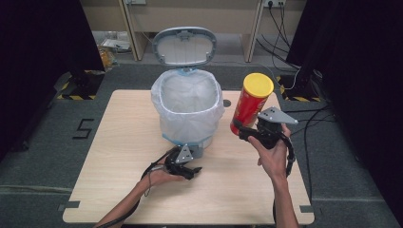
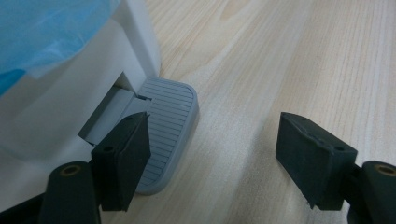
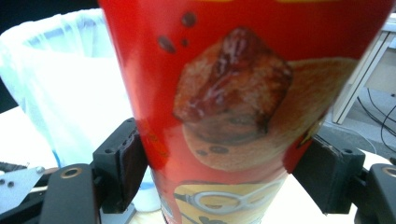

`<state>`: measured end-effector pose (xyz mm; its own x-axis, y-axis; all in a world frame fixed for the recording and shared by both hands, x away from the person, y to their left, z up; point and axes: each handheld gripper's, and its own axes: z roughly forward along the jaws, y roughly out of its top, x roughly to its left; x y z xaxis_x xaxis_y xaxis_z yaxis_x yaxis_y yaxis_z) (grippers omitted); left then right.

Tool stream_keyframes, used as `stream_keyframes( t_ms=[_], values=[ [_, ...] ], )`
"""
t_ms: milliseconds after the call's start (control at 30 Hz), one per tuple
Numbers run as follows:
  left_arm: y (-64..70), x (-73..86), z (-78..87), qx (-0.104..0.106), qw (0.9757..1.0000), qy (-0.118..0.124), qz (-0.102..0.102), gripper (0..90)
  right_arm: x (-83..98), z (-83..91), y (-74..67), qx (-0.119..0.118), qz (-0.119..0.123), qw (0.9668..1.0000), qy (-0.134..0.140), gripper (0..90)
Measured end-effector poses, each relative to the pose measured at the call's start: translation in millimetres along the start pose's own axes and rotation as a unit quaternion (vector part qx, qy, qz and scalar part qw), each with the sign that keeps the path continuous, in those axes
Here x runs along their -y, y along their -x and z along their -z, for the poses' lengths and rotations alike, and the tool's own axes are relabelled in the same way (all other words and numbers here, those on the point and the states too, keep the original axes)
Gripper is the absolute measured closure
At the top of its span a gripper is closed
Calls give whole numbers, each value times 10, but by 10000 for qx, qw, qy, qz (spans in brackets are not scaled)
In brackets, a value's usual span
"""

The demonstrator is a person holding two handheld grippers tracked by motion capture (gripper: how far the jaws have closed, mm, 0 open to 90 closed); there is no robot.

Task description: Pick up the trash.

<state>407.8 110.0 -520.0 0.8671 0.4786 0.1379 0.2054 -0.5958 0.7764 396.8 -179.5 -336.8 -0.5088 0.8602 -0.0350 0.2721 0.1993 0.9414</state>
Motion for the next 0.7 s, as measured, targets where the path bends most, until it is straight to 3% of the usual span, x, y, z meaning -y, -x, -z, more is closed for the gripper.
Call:
stream_keyframes(
  t_ms=[367,700],
  values=[
    [-2,0,1,-2,10000,-10,-15,255,-245,57,-21,-32,101,9999,61,247],
    [-4,-3,-3,3,10000,-6,-22,255,-526,54,-116,-333,146,9992,144,247]
  ],
)
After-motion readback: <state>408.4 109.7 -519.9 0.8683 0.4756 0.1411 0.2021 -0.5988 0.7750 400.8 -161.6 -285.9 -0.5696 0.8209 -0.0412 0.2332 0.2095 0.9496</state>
